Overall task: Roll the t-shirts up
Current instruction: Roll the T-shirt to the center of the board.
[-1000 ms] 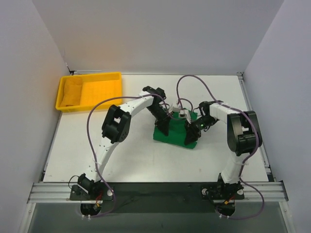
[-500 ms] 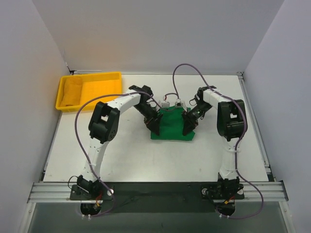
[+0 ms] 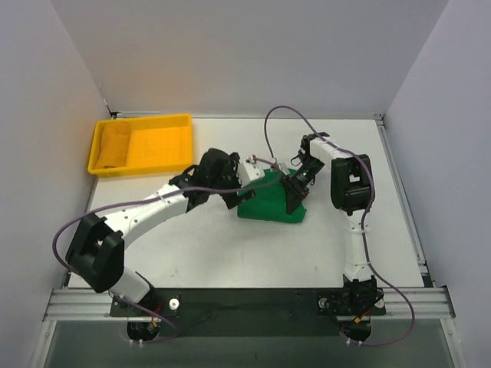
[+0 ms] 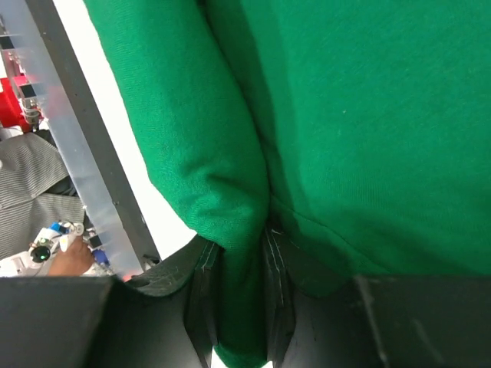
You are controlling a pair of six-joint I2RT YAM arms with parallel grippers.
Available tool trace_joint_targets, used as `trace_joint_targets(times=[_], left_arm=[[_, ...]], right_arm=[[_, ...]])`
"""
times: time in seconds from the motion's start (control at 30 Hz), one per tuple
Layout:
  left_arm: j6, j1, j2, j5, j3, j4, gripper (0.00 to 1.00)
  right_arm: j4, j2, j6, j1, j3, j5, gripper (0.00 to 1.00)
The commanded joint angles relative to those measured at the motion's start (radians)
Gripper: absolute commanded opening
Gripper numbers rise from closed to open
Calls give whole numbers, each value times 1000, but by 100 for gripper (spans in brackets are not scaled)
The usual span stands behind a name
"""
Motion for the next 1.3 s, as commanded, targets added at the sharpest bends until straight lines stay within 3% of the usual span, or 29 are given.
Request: trace_joint_targets(times=[0.0,0.17,0.37,0.63,0.9,1.0,1.17,1.27], left_arm=[[148,-120,7,-233,-115,340,97],[407,-287,-33,-324,-417,811,97],[531,-312,24,-293,-537,1032,96],[677,-327,188,-261,-606,1188,91],[749,-330,346,-336,-572,1231,88],[779,-330,389,-341,-564,1223,81],[684,-324,400,-358,-451,956,68],[616,-312,385,-313,-373,752,55]], right_arm=[[-75,32,51,21,67,77,8],[-109,65,53,37,141,56,8],[-185,137,68,43,231,65,8],[-251,200,71,47,308,77,8],[-273,226,80,46,343,80,7],[-281,232,87,43,353,77,7],[-279,229,85,37,353,66,13],[-281,227,84,27,351,52,29]])
